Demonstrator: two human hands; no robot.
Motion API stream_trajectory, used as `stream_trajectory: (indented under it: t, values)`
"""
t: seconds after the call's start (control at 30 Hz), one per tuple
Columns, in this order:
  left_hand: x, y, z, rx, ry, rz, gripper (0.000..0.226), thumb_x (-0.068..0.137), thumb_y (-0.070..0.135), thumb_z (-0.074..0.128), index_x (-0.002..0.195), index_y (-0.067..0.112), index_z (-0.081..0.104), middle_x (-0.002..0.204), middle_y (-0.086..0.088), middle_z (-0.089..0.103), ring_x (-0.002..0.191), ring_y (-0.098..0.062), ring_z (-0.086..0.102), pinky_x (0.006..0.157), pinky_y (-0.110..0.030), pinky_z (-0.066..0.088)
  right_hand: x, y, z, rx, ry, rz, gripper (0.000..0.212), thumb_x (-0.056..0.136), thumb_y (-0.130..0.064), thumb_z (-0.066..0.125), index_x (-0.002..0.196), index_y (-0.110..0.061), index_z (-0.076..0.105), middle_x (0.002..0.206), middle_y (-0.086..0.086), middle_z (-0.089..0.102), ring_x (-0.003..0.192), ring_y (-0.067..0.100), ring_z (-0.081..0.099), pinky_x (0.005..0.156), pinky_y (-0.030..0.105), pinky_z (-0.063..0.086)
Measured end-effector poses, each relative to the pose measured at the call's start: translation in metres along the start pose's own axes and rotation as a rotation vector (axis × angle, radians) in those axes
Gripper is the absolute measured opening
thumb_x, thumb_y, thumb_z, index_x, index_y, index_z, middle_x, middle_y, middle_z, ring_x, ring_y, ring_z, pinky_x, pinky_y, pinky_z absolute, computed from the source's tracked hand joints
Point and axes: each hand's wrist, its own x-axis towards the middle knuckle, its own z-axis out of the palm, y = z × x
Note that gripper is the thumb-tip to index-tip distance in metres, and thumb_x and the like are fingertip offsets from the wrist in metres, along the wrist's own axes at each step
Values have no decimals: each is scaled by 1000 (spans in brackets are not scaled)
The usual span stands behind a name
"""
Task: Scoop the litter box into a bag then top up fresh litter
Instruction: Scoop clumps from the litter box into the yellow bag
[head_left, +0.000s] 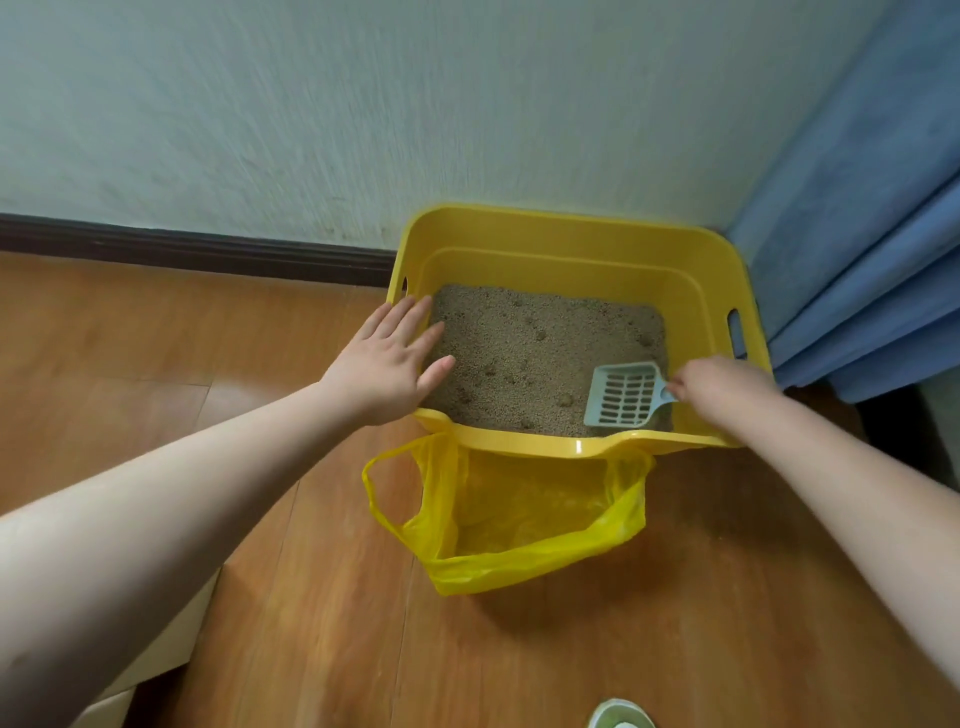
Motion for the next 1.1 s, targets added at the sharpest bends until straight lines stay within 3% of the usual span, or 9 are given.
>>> stream_trajectory:
  t: [0.13,0.37,0.5,0.73,0.87,0.9,1.0,1.1]
  values:
    - [16,7,4,27,41,-70,85,89,64,-3,151,19,33,163,-8,14,151,-22,5,121,-40,-3,22,-17,19,63,-90,48,32,100,-28,44,122,-12,61,103,8,61,92,28,59,80,35,51]
    - [17,7,10,52,95,-78,76,94,62,6,145,20,44,158,-9,30,149,-25,18,122,-45,5,20,-45,29,219,-190,-13,30,97,-15,46,117,-1,62,117,17,63,108,31,60,76,29,41]
    - [17,8,11,54,89,-86,72,95,61,9,145,22,45,157,-8,31,148,-25,19,122,-46,7,22,-71,23,125,-243,38,38,97,-10,47,135,-4,50,126,10,59,91,24,55,73,27,43]
    - [17,8,12,71,92,-91,68,96,60,14,143,23,48,155,-8,35,147,-26,23,121,-46,9,42,-85,13,139,-214,2,29,97,-11,48,124,-3,55,93,5,58,76,19,53,58,25,42]
    - [17,8,11,66,94,-87,66,97,60,17,143,24,47,155,-9,36,147,-27,23,121,-47,10,40,-101,15,301,-257,-73,31,95,-8,48,123,2,58,118,15,63,101,25,61,81,28,47]
    - [17,8,11,67,90,-87,66,97,60,17,144,24,46,155,-8,36,147,-27,23,121,-47,10,39,-106,15,410,-287,-77,31,94,-5,48,121,5,59,114,17,64,94,25,61,79,28,47]
    - [18,8,11,69,84,-93,66,96,60,17,145,26,44,156,-7,34,148,-26,21,121,-46,8,44,-124,20,758,-382,-12,37,97,0,38,132,10,46,79,13,59,59,16,51,54,24,44]
    - [18,9,11,70,83,-96,66,96,61,15,146,27,42,157,-6,32,148,-25,20,122,-46,6,53,-136,24,1020,-457,172,42,104,-6,28,145,1,28,70,15,54,53,18,52,37,27,45]
